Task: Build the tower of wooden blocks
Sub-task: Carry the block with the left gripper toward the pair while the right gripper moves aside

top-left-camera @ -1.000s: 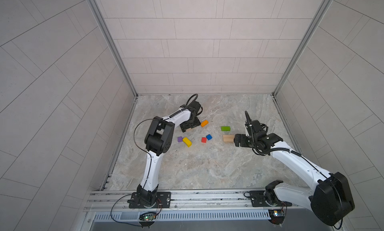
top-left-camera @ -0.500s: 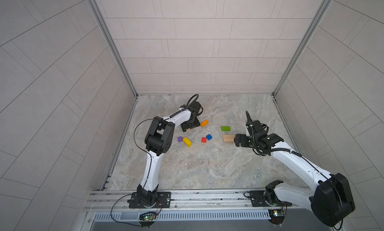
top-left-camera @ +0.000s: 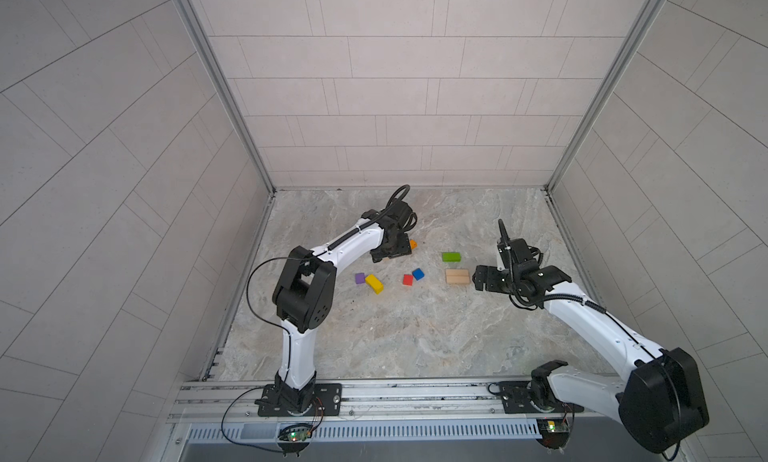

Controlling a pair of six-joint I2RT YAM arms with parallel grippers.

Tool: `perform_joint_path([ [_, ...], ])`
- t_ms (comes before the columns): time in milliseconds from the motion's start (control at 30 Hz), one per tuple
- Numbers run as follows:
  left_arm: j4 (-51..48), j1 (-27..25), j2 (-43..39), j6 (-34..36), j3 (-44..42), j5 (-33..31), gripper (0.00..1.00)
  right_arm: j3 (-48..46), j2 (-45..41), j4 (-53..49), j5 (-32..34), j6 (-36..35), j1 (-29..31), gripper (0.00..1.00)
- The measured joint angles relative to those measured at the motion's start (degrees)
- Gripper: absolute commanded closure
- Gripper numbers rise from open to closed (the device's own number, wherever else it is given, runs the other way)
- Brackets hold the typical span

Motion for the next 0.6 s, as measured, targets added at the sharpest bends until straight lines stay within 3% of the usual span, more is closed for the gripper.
perform_joint_path([
  [267,0.1,-4.5,-3.0,-0.2,-2.9,2.6,0.43,0.0,0.1,0.0,-2.6,0.0,-3.7,0.03],
  [600,4.9,-14.4,-3.8,-1.2,-6.5,4.0,0.41,0.0,1.4,1.6,-13.1,0.9,-12.0,0.03],
])
